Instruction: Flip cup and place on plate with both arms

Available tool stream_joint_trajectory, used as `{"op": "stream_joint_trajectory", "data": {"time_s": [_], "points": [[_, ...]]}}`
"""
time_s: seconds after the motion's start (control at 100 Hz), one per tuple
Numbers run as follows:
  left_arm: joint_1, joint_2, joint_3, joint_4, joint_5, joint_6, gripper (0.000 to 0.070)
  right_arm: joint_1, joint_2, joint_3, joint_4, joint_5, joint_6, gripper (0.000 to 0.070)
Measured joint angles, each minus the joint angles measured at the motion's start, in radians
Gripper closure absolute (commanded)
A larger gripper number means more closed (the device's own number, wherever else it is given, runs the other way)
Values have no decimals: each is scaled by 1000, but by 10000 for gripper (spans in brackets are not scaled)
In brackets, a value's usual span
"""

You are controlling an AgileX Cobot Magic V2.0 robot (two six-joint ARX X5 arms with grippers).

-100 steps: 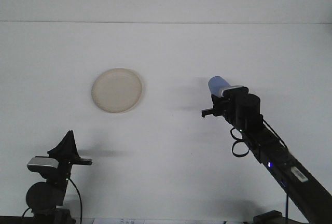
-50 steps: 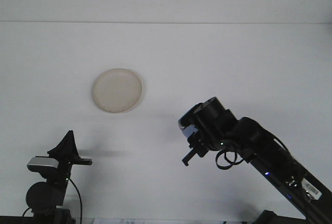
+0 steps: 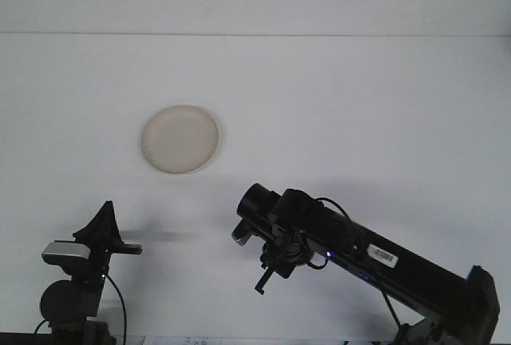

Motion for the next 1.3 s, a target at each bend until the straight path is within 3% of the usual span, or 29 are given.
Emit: {"op": "stream_joint_trajectory", "data": {"time_s": [0.23, 0.38, 0.44, 0.75, 1.009, 1.299], "points": [[0, 0, 0, 0, 0, 0, 687, 14, 31, 6, 14, -19, -1, 673], [0, 0, 0, 0, 0, 0, 687, 19, 43, 7, 31, -53, -3, 399], [0, 0, 0, 0, 0, 0, 687, 21, 52, 8, 17, -52, -4, 345], [0, 0, 0, 0, 0, 0, 687, 21, 53, 146, -21, -47, -39, 342], [0, 0, 0, 0, 0, 0, 687, -11, -74, 172, -21, 16, -92, 343], [0, 0, 0, 0, 0, 0, 687, -262, -301, 176, -20, 250, -100, 343]]}}
